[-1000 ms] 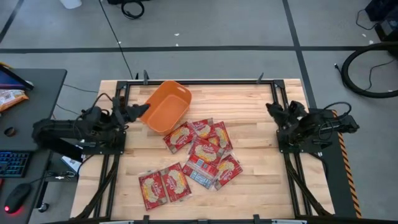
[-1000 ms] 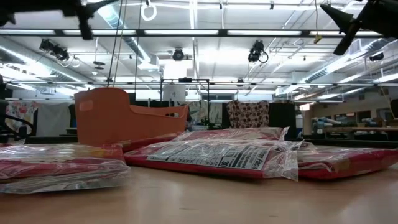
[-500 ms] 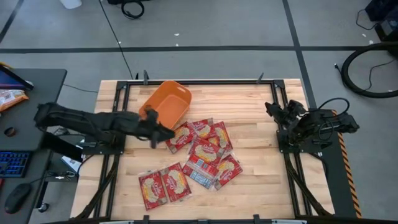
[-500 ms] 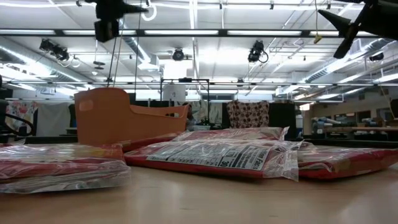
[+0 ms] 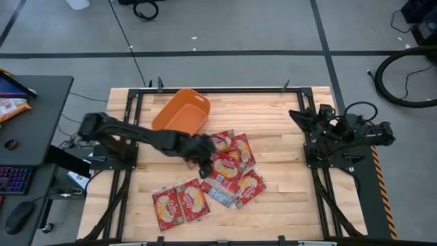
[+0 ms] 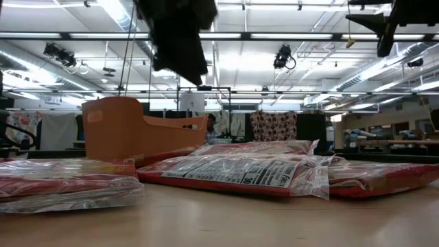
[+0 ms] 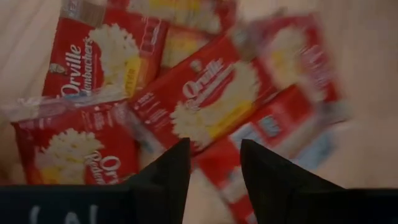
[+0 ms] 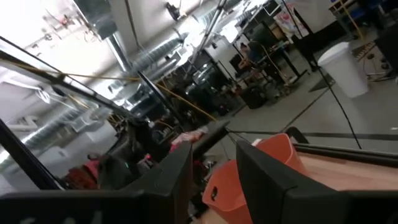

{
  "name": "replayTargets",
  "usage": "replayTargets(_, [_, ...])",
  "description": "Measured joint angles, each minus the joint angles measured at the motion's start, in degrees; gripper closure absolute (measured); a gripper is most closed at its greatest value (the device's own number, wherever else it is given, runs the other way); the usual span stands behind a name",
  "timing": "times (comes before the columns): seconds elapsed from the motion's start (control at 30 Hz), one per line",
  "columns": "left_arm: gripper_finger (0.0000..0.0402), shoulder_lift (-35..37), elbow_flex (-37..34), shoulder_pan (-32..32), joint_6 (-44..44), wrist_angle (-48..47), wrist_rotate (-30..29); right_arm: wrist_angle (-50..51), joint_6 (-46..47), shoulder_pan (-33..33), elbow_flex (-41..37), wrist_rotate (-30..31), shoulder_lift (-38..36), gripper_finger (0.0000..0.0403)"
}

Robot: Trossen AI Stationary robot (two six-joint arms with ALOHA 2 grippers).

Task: Sort popcorn bags into baskets
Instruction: Put the red popcorn bag into the orange bin

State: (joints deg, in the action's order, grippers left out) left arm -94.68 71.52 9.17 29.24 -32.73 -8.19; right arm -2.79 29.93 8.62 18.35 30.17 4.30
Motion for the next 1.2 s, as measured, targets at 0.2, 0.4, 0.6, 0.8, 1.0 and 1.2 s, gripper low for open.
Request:
replayTargets(0.2, [0.0191,-11.6,9.6,-0.3,-5.0,-11.5,-2.0,0.0,0.1,0.0,0.9,-1.2,1.6,0.0273])
replayTargets(0.4, [0.0161,-19.1,14.9,0.0,-10.3,-21.0,-7.6,0.0,0.6,0.0,0.9,-1.3,5.4,0.0273])
replayTargets(0.6, [0.0176,-21.3,15.1,-0.1,-10.4,-23.8,-10.7,-0.1,1.6,0.0,0.9,-1.3,8.5,0.0273])
replayTargets(0.8, [0.0196,-23.2,15.0,-1.2,-10.4,-24.6,-12.8,-1.5,2.0,0.0,0.9,-1.3,9.6,0.0273])
replayTargets(1.0, [0.0203,-26.0,14.3,-2.8,-8.9,-25.1,-9.2,-4.2,1.6,0.0,0.9,-1.5,10.1,0.0273])
replayTargets(1.2, [0.0234,-27.1,14.3,-3.0,-8.8,-25.0,-9.1,-4.5,1.4,0.0,0.9,-1.6,10.1,0.0273])
